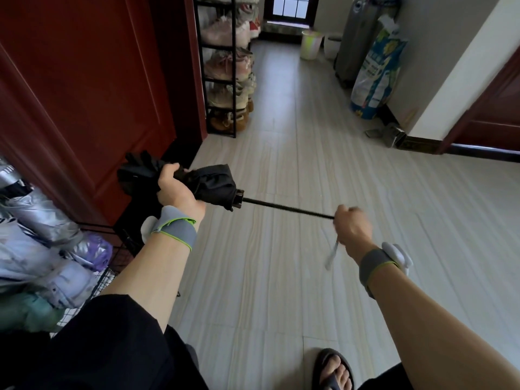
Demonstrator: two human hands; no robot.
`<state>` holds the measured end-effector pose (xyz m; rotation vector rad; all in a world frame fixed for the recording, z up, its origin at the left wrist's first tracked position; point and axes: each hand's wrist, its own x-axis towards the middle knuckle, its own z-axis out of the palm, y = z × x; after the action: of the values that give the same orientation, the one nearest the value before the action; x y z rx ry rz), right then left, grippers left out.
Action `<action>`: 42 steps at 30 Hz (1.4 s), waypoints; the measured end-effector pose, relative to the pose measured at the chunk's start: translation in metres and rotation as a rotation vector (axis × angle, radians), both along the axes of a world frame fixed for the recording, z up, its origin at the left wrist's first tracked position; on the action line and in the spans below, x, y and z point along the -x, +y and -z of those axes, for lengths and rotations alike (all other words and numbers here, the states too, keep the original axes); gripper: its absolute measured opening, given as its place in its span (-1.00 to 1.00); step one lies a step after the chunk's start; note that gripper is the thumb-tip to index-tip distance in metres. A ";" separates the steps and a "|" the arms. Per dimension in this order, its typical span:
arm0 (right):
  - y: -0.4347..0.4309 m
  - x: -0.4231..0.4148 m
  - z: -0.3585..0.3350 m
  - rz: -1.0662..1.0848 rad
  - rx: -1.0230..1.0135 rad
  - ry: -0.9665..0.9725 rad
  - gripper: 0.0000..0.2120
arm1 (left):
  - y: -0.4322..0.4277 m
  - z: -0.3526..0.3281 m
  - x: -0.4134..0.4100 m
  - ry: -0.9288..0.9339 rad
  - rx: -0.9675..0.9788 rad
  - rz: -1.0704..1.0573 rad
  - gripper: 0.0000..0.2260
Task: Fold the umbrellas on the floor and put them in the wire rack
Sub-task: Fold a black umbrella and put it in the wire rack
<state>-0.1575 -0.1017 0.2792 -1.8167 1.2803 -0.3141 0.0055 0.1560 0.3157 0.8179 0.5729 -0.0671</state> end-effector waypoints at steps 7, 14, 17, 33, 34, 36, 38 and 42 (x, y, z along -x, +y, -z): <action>0.004 -0.003 -0.011 -0.012 0.005 0.046 -0.71 | 0.009 0.011 -0.002 0.125 -0.149 -0.061 -0.56; 0.016 0.000 -0.025 0.051 0.176 -0.390 -0.85 | 0.006 0.017 -0.001 0.125 -0.085 -0.033 -0.67; 0.014 0.004 -0.020 -0.008 -0.085 -0.412 -0.88 | 0.015 0.020 -0.002 0.174 -0.084 -0.021 -0.62; 0.005 0.008 -0.017 -0.266 -0.334 -0.045 -0.75 | 0.009 0.013 -0.009 0.088 -0.102 -0.052 -0.67; 0.012 0.006 -0.018 -0.247 -0.172 -0.150 -0.72 | 0.007 0.015 -0.007 0.121 -0.106 -0.042 -0.65; 0.019 0.004 -0.016 -0.228 0.064 -0.275 -0.69 | 0.006 0.020 -0.005 0.148 -0.082 -0.015 -0.63; 0.018 0.006 -0.014 -0.245 0.101 -0.312 -0.66 | 0.006 0.017 -0.006 0.146 -0.090 0.018 -0.62; 0.014 0.011 -0.011 -0.209 0.132 -0.330 -0.64 | 0.004 0.009 -0.002 0.113 -0.177 0.032 -0.64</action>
<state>-0.1686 -0.0875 0.2900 -1.8956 0.8520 -0.5659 0.0076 0.1599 0.3067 0.9999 0.6789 -0.0929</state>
